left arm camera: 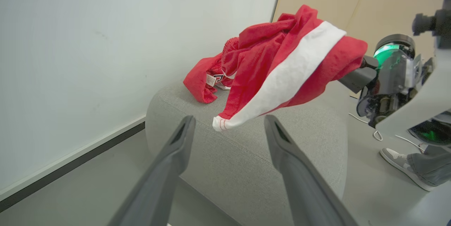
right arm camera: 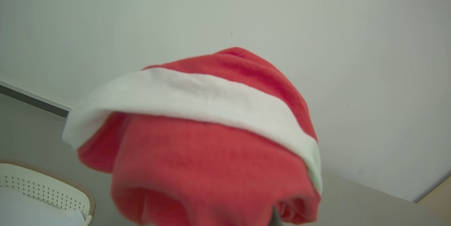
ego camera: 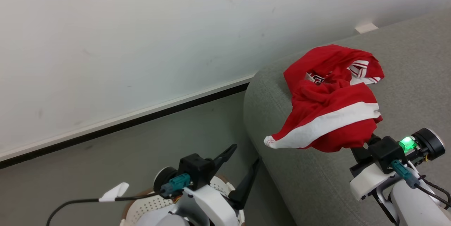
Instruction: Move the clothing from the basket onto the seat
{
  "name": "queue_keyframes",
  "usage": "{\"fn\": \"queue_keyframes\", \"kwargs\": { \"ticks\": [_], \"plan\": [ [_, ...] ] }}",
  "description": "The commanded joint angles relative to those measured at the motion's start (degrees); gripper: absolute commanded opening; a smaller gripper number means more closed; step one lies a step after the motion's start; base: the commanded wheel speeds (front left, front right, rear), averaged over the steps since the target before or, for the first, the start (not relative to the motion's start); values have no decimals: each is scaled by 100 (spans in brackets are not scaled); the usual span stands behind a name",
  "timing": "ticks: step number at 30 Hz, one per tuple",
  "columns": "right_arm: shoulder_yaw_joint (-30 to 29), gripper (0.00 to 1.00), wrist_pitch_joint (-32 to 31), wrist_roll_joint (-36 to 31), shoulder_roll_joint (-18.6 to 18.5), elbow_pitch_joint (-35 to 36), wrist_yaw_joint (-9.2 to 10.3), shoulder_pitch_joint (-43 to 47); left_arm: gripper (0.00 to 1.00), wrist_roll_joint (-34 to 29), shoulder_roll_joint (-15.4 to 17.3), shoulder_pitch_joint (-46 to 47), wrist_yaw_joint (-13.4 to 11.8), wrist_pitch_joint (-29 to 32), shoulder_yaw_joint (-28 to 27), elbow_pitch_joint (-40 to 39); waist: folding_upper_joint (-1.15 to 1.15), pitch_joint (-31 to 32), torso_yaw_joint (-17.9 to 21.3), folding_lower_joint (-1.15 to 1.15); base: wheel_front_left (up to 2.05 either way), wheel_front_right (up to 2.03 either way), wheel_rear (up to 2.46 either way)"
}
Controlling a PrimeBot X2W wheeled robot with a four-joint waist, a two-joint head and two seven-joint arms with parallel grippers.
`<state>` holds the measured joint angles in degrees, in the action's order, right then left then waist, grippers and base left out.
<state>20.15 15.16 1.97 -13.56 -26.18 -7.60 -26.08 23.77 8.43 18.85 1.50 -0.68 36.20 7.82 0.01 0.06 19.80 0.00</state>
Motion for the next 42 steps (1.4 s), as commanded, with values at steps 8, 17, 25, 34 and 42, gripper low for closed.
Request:
{"fn": "queue_keyframes", "kwargs": {
  "ticks": [8,17,25,34,42],
  "plan": [
    [-271,0,-2,52,-190,79,21,198,100,37,-70,112,80,-43,146,-39,-1,-241,502,0,0,0,0],
    [-1125,0,-2,504,-301,101,21,-88,100,-153,-42,424,267,38,456,-166,-1,-982,280,0,0,0,0],
    [-1914,0,-95,969,-593,-500,19,-1185,100,-341,195,1022,448,145,627,-398,-1,-2149,-284,0,0,0,0],
    [-3359,47,-299,825,-951,-1759,18,-2469,100,-306,306,1351,513,-19,689,-407,-1,-2761,-838,0,0,0,0],
    [-4316,100,-53,148,-692,-2518,18,-2629,100,-191,383,1194,419,-192,592,-299,-1,-2614,-899,0,0,0,0]
  ]
}}
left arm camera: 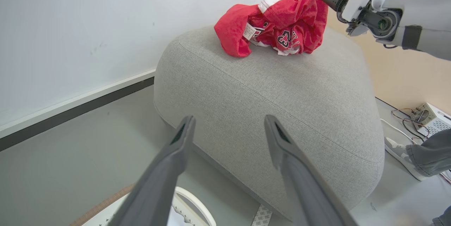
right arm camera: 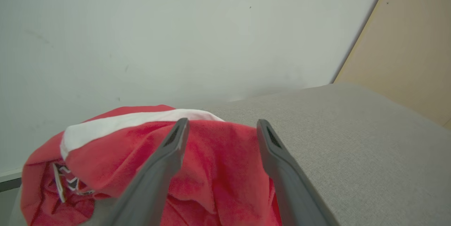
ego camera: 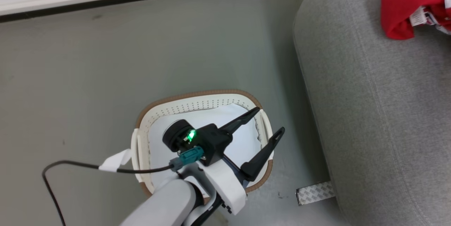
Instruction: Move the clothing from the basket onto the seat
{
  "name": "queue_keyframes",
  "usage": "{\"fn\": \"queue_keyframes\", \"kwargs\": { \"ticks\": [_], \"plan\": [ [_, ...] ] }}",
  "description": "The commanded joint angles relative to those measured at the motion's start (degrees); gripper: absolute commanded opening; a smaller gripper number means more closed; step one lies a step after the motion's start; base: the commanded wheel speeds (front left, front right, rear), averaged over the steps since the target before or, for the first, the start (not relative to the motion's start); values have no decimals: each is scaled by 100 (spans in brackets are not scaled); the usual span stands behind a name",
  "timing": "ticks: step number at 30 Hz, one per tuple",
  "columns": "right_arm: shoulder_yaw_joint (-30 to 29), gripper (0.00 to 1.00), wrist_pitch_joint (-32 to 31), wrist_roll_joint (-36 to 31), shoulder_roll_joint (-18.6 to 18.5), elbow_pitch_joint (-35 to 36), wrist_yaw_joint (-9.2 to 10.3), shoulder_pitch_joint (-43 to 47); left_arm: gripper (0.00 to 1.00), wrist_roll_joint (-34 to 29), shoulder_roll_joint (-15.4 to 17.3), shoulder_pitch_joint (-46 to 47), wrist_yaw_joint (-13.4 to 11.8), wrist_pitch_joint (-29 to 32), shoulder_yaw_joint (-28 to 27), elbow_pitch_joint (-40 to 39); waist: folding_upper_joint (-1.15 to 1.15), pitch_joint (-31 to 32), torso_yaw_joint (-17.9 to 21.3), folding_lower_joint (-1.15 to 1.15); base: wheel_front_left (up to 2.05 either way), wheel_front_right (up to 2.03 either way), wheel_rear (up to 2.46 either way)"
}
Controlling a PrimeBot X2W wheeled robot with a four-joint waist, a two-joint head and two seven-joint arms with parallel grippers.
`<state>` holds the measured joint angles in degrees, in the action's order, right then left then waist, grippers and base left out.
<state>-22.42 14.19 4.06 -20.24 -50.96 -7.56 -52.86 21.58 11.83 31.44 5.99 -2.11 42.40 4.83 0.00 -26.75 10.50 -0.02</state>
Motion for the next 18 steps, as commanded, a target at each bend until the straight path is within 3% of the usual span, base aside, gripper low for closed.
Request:
{"fn": "queue_keyframes", "kwargs": {
  "ticks": [1,8,18],
  "plan": [
    [-100,100,64,-110,15,-74,15,123,100,54,63,-99,-47,-70,-52,15,0,118,50,2,0,0,0],
    [177,100,105,-341,213,1,15,812,100,271,138,-413,-251,-208,-242,81,0,656,167,2,0,0,0],
    [632,100,93,-200,520,1674,15,2311,100,517,268,-1090,-719,-698,-654,345,0,1628,40,2,0,0,0]
  ]
}}
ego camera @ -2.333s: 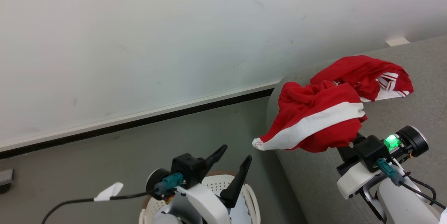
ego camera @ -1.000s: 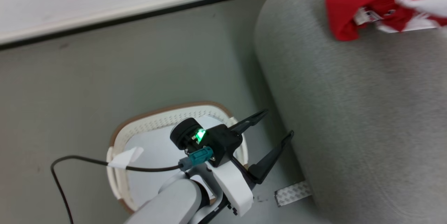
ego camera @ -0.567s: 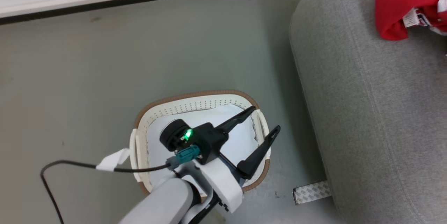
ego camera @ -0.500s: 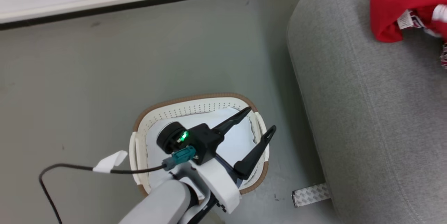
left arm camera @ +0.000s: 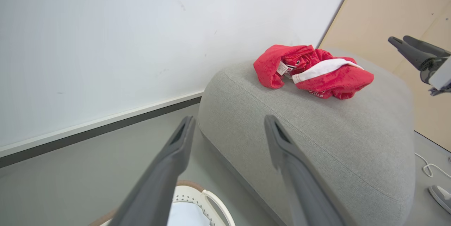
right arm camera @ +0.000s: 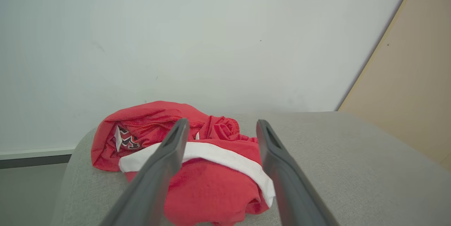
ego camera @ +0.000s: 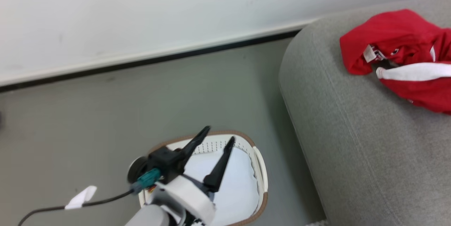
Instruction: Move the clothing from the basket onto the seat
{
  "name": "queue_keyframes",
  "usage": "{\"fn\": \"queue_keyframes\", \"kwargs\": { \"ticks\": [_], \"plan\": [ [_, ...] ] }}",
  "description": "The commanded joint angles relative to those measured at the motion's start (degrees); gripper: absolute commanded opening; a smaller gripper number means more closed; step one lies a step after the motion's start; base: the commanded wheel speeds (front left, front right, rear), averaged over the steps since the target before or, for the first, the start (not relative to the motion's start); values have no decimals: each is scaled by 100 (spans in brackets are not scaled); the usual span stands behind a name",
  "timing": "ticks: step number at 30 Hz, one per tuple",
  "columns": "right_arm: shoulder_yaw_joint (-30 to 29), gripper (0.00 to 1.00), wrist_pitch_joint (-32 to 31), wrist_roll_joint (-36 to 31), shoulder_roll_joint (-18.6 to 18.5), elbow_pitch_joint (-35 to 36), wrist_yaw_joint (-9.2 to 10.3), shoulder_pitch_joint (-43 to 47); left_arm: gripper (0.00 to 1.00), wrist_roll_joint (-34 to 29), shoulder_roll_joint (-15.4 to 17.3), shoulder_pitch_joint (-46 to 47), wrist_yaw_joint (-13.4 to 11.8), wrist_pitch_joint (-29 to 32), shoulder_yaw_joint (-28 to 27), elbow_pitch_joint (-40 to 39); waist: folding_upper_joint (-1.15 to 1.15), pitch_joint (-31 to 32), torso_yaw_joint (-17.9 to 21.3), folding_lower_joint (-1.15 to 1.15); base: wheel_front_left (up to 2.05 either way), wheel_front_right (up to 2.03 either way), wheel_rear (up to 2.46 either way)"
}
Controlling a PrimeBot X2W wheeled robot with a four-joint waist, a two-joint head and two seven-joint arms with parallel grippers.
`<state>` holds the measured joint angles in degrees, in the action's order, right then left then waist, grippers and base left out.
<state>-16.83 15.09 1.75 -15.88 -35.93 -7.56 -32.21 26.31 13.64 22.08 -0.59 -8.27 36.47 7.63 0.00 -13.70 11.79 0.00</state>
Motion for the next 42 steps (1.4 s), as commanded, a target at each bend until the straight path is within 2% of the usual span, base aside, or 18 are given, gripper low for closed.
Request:
{"fn": "queue_keyframes", "kwargs": {
  "ticks": [1,7,17,25,35,42],
  "plan": [
    [122,100,4,42,137,362,15,386,100,95,103,-243,-124,-119,-121,99,0,400,-104,0,0,0,0],
    [481,100,2,29,466,1354,15,1191,100,279,263,-719,-433,-413,-521,379,0,810,-199,0,0,0,0],
    [964,100,3,63,1009,2025,15,2169,100,451,289,-1476,-791,-693,-1316,759,0,1300,-432,0,0,0,0],
    [1435,100,3,-21,1261,1964,15,2698,100,73,108,-2026,-702,-687,-2029,817,0,1471,-660,0,0,0,0],
    [1923,100,3,224,1292,1585,15,2861,100,-394,-189,-2188,-363,-689,-2677,1005,0,1558,-811,0,0,0,0],
    [2051,100,3,292,1293,1479,15,2825,100,-686,-335,-2236,-82,-689,-3035,1165,0,1562,-842,0,0,0,0]
  ]
}}
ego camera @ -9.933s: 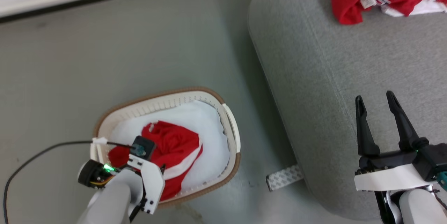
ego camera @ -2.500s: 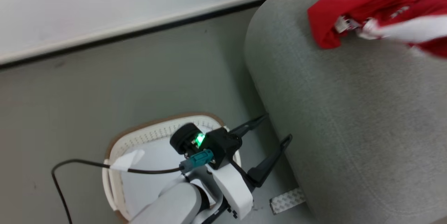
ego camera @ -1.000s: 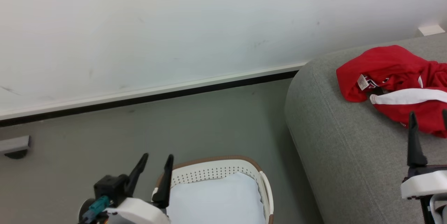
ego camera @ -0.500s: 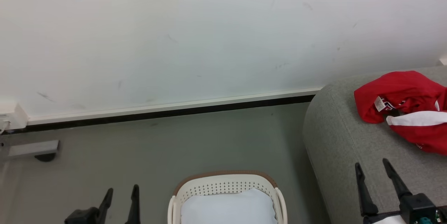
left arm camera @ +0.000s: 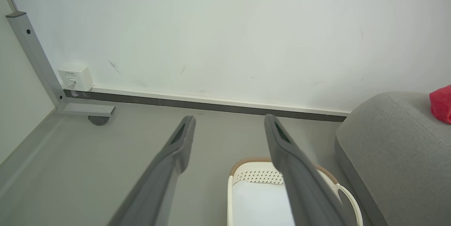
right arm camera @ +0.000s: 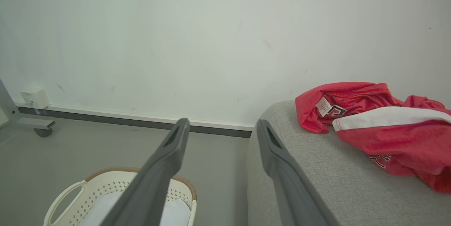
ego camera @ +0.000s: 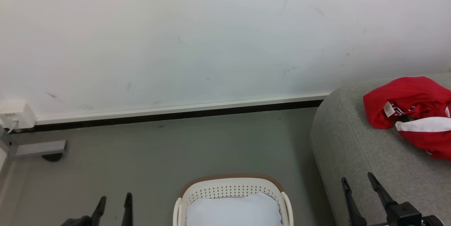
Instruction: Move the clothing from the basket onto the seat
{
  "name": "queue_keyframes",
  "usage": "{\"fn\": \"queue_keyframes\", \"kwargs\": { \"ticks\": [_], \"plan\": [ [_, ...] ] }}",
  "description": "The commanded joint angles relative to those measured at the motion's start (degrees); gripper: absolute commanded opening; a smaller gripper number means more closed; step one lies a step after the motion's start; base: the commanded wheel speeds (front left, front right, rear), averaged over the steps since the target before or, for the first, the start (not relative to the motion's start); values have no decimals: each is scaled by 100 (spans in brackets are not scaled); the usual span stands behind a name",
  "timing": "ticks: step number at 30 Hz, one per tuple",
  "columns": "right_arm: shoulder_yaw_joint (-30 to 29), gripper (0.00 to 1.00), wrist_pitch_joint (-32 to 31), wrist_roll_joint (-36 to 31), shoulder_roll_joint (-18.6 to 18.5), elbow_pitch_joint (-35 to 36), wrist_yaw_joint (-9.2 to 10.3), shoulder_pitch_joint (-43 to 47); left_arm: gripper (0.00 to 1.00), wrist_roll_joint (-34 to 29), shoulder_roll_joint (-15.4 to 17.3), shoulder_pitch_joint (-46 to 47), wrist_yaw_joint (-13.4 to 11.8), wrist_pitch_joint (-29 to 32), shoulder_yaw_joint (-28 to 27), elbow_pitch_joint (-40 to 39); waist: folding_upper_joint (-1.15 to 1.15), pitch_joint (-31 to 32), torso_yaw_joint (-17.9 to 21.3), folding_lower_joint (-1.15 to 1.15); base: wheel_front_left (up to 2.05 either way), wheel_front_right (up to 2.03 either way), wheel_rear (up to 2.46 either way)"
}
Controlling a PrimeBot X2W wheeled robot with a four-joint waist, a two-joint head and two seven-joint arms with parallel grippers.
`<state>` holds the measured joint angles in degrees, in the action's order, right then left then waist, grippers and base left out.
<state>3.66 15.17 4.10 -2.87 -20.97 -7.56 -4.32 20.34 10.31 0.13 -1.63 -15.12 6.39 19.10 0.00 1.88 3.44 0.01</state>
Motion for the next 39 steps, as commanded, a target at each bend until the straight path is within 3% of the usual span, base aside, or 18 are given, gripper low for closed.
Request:
{"fn": "queue_keyframes", "kwargs": {
  "ticks": [1,6,7,13,39],
  "plan": [
    [5,100,-4,61,-7,-25,15,40,100,-111,-25,-36,56,-4,-72,39,0,8,-16,-1,0,0,0],
    [16,100,-4,88,-7,-51,15,33,100,-290,-149,-29,165,-4,-245,106,0,17,-65,-1,0,0,0],
    [12,0,1,40,1,-53,0,2,0,-245,-173,-4,165,1,-228,109,0,17,-64,-1,0,0,0],
    [2,0,-24,102,45,-325,0,143,0,-187,-295,-113,169,30,-195,380,0,16,-67,-1,0,0,0],
    [-335,0,-717,2924,23,13,3,2,0,2203,-437,152,413,721,-557,92,0,-27,-125,-1,0,0,0]
  ]
}}
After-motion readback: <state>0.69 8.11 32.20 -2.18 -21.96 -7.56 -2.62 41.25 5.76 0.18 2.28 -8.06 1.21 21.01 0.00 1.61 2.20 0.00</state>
